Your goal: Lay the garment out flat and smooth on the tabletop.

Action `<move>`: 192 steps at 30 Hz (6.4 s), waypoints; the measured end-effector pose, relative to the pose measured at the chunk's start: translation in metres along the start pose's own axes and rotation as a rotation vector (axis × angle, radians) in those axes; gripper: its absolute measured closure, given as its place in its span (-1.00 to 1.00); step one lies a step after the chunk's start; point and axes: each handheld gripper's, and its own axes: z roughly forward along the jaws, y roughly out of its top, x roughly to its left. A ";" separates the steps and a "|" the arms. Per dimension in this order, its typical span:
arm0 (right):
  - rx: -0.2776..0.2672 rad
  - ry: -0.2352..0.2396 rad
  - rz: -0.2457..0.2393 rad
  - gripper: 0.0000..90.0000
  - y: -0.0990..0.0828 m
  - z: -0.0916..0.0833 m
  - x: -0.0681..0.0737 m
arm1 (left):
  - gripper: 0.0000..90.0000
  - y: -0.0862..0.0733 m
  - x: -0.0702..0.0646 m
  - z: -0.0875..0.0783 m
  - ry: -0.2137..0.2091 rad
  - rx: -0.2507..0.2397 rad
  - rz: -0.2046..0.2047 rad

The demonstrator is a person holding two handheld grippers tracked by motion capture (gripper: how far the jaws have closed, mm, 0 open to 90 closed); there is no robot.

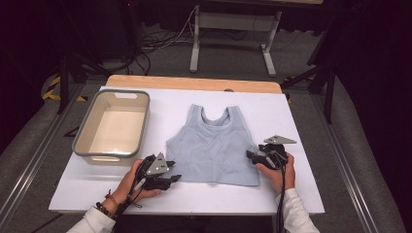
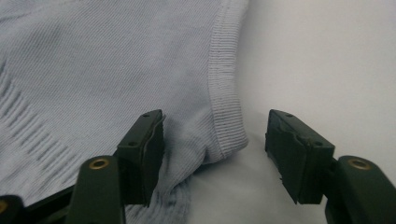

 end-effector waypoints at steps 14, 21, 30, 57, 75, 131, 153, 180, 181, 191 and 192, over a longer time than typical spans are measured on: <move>-0.017 0.059 0.033 0.56 -0.002 -0.005 0.005 | 0.96 0.005 -0.011 -0.004 0.003 0.061 0.088; -0.058 0.061 0.024 0.59 0.001 -0.016 0.007 | 0.97 0.008 -0.011 -0.015 0.016 0.027 0.106; -0.098 0.053 -0.003 0.59 0.002 -0.033 0.014 | 0.97 0.007 -0.027 -0.031 0.012 -0.003 0.121; -0.108 0.051 -0.211 0.02 -0.030 -0.055 0.031 | -0.21 -0.015 -0.024 -0.035 0.164 -0.029 -0.011; 0.001 0.049 -0.217 0.84 -0.045 -0.057 0.034 | 0.98 -0.014 -0.019 -0.023 0.061 0.036 -0.010; -0.083 -0.082 -0.257 0.98 0.031 0.000 0.023 | 0.85 0.061 0.045 0.043 0.168 -0.075 -0.089; -0.037 0.189 -0.440 0.99 0.007 -0.006 0.103 | 0.91 0.028 0.000 0.017 0.051 0.001 0.083; -0.035 -0.078 -0.336 0.99 -0.009 -0.024 0.021 | 0.89 0.013 0.002 0.015 0.038 0.025 0.070; -0.039 -0.101 -0.331 1.00 -0.009 -0.026 0.019 | 0.85 0.013 0.002 0.015 0.043 0.020 0.068; -0.171 -0.114 -0.224 0.99 -0.004 -0.048 0.007 | 0.77 0.017 0.004 -0.004 0.097 -0.067 0.066; -0.181 -0.103 -0.228 0.99 -0.002 -0.049 0.011 | 0.78 0.016 0.004 -0.006 0.096 -0.075 0.059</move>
